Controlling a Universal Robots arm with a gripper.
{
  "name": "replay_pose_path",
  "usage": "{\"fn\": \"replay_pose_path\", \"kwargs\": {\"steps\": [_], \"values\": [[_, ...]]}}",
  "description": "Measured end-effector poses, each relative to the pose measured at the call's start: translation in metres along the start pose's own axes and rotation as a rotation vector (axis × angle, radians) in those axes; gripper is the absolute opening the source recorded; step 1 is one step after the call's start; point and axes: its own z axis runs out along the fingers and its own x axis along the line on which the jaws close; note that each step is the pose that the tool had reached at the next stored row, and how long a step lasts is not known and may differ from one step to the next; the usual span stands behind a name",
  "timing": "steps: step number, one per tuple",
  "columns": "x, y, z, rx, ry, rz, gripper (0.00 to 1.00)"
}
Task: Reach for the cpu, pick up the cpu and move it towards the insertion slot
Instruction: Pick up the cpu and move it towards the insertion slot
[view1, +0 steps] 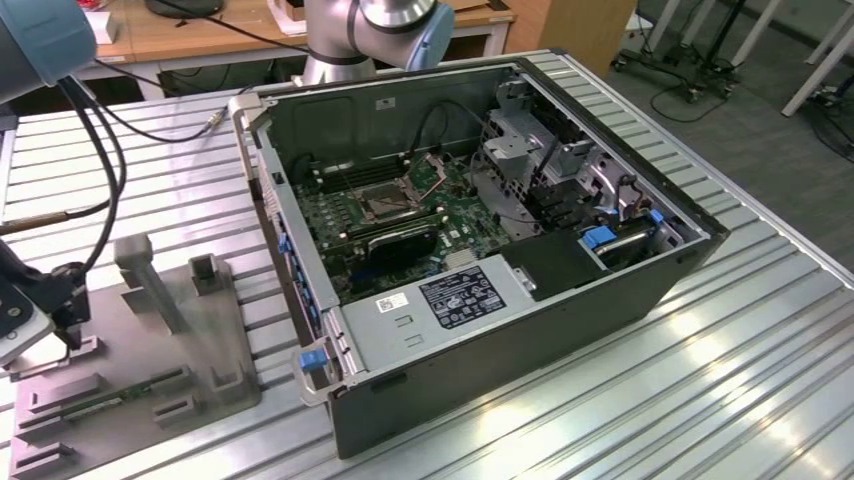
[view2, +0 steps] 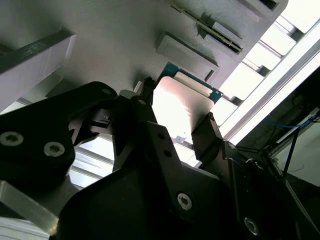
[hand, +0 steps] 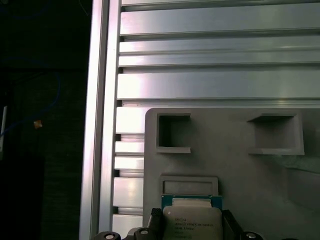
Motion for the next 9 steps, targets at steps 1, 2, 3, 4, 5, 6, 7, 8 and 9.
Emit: {"fn": "replay_pose_path", "kwargs": {"steps": [1, 2, 3, 4, 5, 6, 7, 8, 9], "values": [[0.0, 0.0001, -0.0011, 0.0, 0.0, 0.0, 0.54], [0.0, 0.0001, -0.002, 0.0, 0.0001, 0.0, 0.54], [0.0, 0.0002, -0.0024, -0.0001, -0.0001, 0.0, 0.54], [0.0, 0.0002, -0.0023, -0.0002, -0.0002, 0.0, 0.54], [0.0, 0.0002, -0.0023, -0.0002, -0.0003, 0.0, 0.54], [0.0, 0.0002, -0.0024, -0.0001, -0.0002, 0.0, 0.54], [0.0, 0.0002, -0.0026, 0.0, 0.0, 0.0, 0.54], [0.0, 0.0002, -0.0026, 0.0, 0.0, 0.0, 0.54], [0.0, 0.0002, -0.0026, 0.0, 0.0, 0.0, 0.54]]}}
